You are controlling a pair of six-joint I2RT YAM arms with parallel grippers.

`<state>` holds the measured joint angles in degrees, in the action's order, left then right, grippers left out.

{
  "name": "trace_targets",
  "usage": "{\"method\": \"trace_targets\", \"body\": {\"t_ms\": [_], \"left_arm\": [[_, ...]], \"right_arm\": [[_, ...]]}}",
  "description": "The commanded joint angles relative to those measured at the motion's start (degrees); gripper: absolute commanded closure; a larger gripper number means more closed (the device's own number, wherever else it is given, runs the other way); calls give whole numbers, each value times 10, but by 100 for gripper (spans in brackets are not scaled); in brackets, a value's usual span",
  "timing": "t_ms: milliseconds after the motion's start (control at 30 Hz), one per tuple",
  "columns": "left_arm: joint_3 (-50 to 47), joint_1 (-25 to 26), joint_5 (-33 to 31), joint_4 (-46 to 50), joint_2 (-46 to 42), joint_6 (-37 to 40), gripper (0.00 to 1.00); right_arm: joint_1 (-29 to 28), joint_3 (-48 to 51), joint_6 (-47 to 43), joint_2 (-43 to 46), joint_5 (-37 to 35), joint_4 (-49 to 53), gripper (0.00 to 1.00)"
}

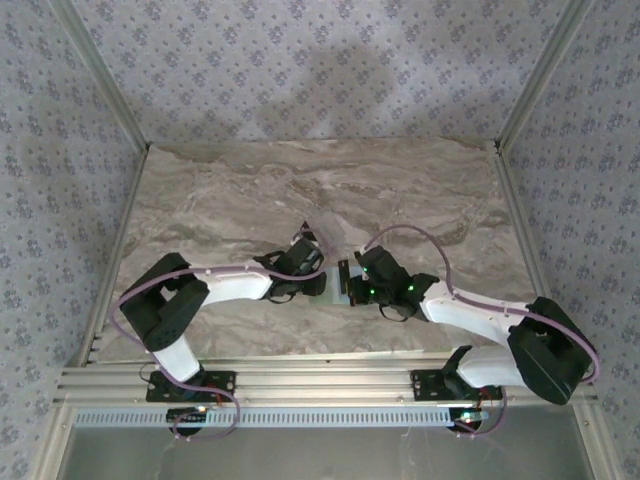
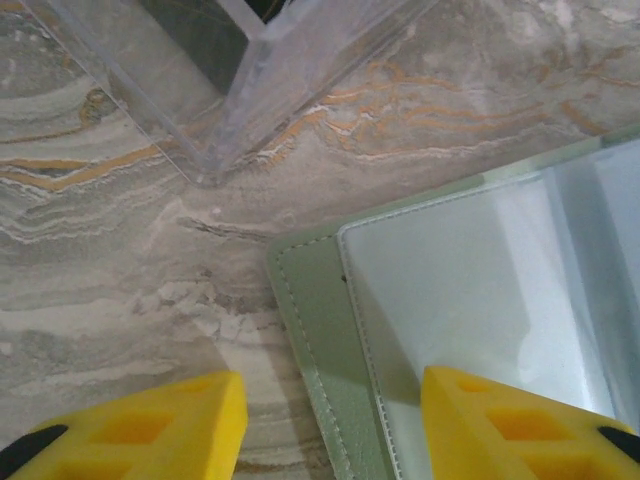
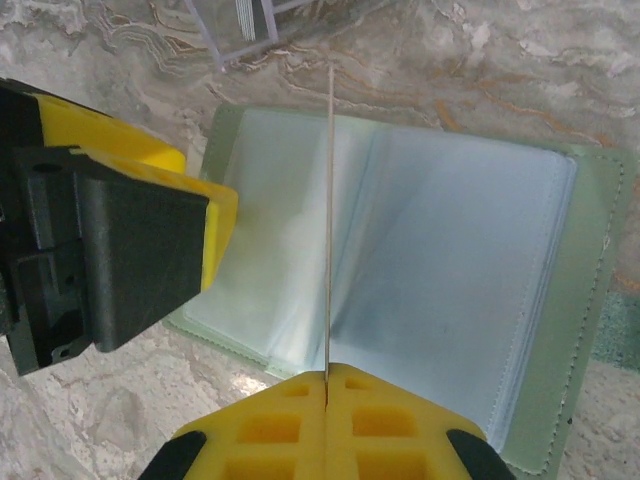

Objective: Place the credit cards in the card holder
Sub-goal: Pick up the credit card from the storage box, then insert the credit card into the card slot.

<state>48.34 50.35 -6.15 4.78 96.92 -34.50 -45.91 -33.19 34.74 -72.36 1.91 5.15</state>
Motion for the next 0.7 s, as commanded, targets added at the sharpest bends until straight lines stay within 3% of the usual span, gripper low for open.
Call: {"method": "trace_targets", "body": {"t_ms": [0,300,667], "left_arm": [[2,8,-17,-5,41,5,52],[-16,23,-22,-17,41,-4,61],[-21,31,-24,-24,52,-8,62]], "right_arm": [[-2,13,9,8,4,-23,100],[18,30,35,5,53,-56,100],[48,52,74,-2,121,-113,100]]}}
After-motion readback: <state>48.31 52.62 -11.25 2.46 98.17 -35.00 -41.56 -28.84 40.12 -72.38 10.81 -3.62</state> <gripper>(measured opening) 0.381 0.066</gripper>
